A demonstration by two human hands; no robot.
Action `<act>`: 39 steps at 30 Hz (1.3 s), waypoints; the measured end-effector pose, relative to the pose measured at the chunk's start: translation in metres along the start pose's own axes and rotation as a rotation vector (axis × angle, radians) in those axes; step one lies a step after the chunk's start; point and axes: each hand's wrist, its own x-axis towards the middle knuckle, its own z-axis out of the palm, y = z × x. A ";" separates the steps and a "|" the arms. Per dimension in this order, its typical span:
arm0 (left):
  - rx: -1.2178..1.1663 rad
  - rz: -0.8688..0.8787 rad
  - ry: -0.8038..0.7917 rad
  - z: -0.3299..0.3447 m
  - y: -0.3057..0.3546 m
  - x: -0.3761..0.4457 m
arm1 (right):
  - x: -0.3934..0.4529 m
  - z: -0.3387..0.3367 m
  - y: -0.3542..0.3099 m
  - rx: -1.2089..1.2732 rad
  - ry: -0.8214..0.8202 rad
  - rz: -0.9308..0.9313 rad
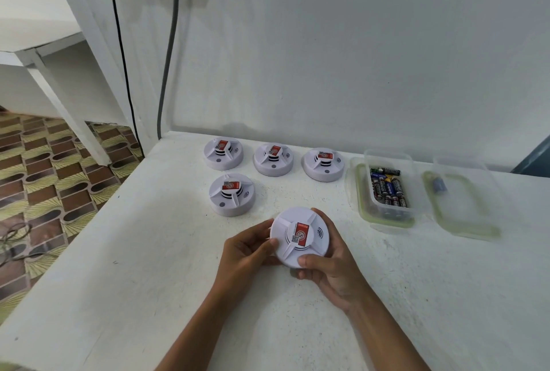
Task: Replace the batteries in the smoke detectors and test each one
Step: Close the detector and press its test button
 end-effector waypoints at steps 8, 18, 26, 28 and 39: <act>0.019 -0.008 0.007 -0.001 -0.002 0.001 | 0.000 -0.001 0.001 -0.007 0.001 -0.001; 0.035 -0.005 0.014 0.000 -0.002 0.001 | 0.000 0.000 0.001 0.013 0.008 0.000; -0.004 0.004 0.014 -0.001 -0.003 0.000 | 0.000 0.001 -0.003 0.112 -0.039 0.013; -0.012 0.005 0.012 -0.001 -0.003 0.000 | 0.000 0.000 -0.003 0.123 -0.045 0.017; 0.010 -0.008 0.017 0.000 -0.002 -0.001 | 0.001 -0.001 0.002 -0.008 -0.003 -0.019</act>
